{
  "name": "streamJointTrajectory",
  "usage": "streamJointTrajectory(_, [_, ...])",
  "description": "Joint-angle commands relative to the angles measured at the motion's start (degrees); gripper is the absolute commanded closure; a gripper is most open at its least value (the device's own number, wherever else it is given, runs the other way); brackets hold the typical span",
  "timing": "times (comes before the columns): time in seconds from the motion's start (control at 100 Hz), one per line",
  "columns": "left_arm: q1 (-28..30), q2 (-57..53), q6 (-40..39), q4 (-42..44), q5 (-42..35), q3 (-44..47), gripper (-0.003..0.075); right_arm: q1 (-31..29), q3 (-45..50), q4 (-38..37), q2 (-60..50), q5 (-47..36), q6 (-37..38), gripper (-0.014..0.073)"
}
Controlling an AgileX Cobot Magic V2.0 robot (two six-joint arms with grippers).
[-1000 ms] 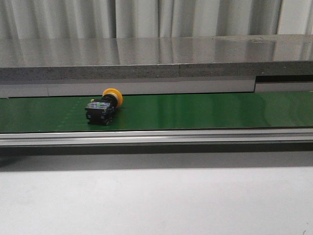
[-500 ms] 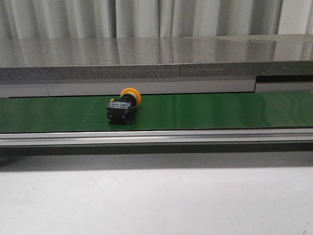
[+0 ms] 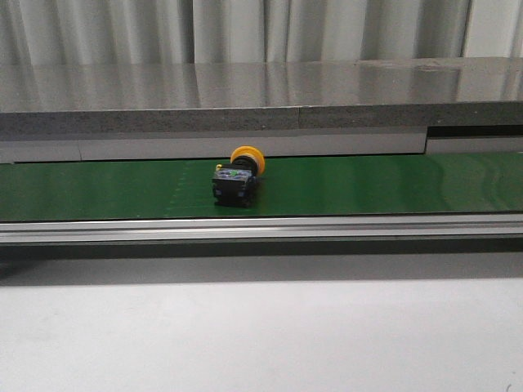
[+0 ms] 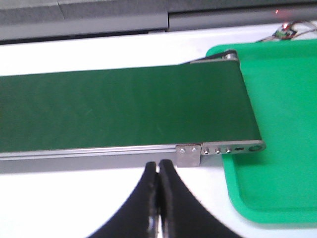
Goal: Move button from left to right
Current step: 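Lower the open right gripper over the button riding on the belt, then close the right gripper on the button's black base and lift it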
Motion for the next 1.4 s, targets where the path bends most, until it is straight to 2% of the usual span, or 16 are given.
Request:
streamJointTrajectory(0.0, [-0.6,0.5,0.1,-0.4,-4.6,-1.4,0.0741,-0.3,-4.6,1.8,5.4,-0.8,-0.2,0.0661])
streamJointTrajectory(0.32, [-0.6,0.5,0.1,-0.4,-4.6,-1.4,0.0741,-0.3,-8.3,3.7,16.4,-0.6,-0.2,0.0653])
streamJointTrajectory(0.4, [-0.6,0.5,0.1,-0.4,-4.6,-1.4,0.0741,-0.3,-8.3,3.9,17.1,-0.5,-0.2,0.0599])
streamJointTrajectory(0.47, [-0.6,0.5,0.1,-0.4,-4.7,-1.4,0.0741,-0.3,-8.3,3.9,17.1,-0.4,-0.2,0.0491])
streamJointTrajectory(0.52, [-0.6,0.5,0.1,-0.4,-4.7,-1.4,0.0741,-0.3,-8.3,3.9,17.1,-0.5,-0.2,0.0366])
streamJointTrajectory(0.53, [-0.6,0.5,0.1,-0.4,-4.7,-1.4,0.0741,-0.3,-8.3,3.9,17.1,-0.5,-0.2,0.0366])
streamJointTrajectory(0.59, [-0.6,0.5,0.1,-0.4,-4.7,-1.4,0.0741,-0.3,-8.3,3.9,17.1,-0.5,-0.2,0.0184])
streamJointTrajectory(0.6, [-0.6,0.5,0.1,-0.4,-4.7,-1.4,0.0741,-0.3,-8.3,3.9,17.1,-0.5,-0.2,0.0184])
streamJointTrajectory(0.64, [-0.6,0.5,0.1,-0.4,-4.7,-1.4,0.0741,-0.3,-8.3,3.9,17.1,-0.6,-0.2,0.0069])
streamJointTrajectory(0.68, [-0.6,0.5,0.1,-0.4,-4.7,-1.4,0.0741,-0.3,-8.3,3.9,17.1,-0.9,-0.2,-0.0006])
streamJointTrajectory(0.75, [-0.6,0.5,0.1,-0.4,-4.7,-1.4,0.0741,-0.3,-8.3,4.5,17.1,-1.1,-0.2,-0.0072])
streamJointTrajectory(1.05, [-0.6,0.5,0.1,-0.4,-4.8,-1.4,0.0741,-0.2,-9.2,9.8,17.7,-4.6,-0.2,-0.0051])
streamJointTrajectory(1.39, [-0.6,0.5,0.1,-0.4,-4.8,-1.4,0.0741,5.1,-20.6,9.8,29.8,-3.2,-0.2,-0.0051])
